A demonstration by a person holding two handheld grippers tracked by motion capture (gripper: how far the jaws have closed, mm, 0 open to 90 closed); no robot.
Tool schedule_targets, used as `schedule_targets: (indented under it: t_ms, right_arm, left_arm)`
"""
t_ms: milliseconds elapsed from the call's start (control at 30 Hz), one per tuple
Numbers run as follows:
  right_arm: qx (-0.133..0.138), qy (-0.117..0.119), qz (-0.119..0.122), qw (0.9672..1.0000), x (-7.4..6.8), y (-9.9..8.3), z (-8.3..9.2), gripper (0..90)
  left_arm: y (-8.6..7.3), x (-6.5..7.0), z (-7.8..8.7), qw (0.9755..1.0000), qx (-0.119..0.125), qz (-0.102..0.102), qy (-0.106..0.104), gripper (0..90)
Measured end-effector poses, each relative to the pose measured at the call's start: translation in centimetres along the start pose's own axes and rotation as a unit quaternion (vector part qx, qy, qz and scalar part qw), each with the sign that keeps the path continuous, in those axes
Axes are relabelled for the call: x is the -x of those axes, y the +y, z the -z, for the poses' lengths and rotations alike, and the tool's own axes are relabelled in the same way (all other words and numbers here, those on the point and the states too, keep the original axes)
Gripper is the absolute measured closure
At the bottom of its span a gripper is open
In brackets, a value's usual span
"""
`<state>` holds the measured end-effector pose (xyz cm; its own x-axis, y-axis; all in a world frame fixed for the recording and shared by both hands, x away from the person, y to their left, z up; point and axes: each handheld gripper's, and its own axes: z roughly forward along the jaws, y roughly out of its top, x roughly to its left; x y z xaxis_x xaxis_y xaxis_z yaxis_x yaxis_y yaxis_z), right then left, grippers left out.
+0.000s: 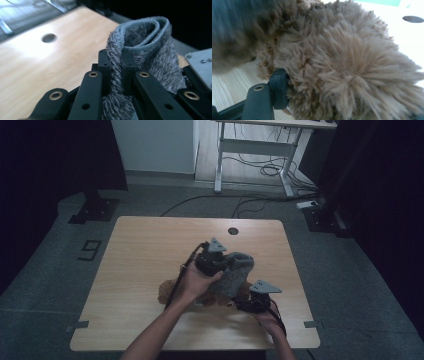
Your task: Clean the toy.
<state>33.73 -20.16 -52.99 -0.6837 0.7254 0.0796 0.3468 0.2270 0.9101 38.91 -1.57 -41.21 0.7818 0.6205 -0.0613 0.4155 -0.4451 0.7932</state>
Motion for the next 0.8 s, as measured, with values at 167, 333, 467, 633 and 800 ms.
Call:
schedule_targets:
  t_ms: [167, 333, 467, 633, 800]
  right_arm:
    - [-0.006, -0.002, 0.004, 1.0, 0.0, 0.0, 0.0, 32.1]
    - [-0.004, -0.006, 0.0, 1.0, -0.1, 0.1, 0.0, 32.2]
    - [-0.006, -0.005, 0.002, 1.0, 0.0, 0.1, 0.0, 32.3]
    - [-0.004, -0.005, -0.007, 1.0, 0.1, 0.1, -0.1, 32.2]
    - [-0.003, -0.004, -0.01, 0.9999, 0.1, 0.1, -0.1, 32.1]
  left_arm:
    - [-2.1, 0.9, -2.8, 0.999, -0.035, -0.022, 0.015, 81.5]
    - [-3.1, -0.4, -1.0, 0.9981, -0.039, -0.024, 0.041, 81.5]
    - [-4.8, -2.0, 1.1, 0.9987, -0.021, -0.001, 0.047, 81.6]
    - [-6.7, -4.0, 4.2, 0.9975, 0.002, 0.025, 0.067, 81.6]
    - [-8.6, -5.6, 6.6, 0.995, 0.012, 0.033, 0.093, 81.6]
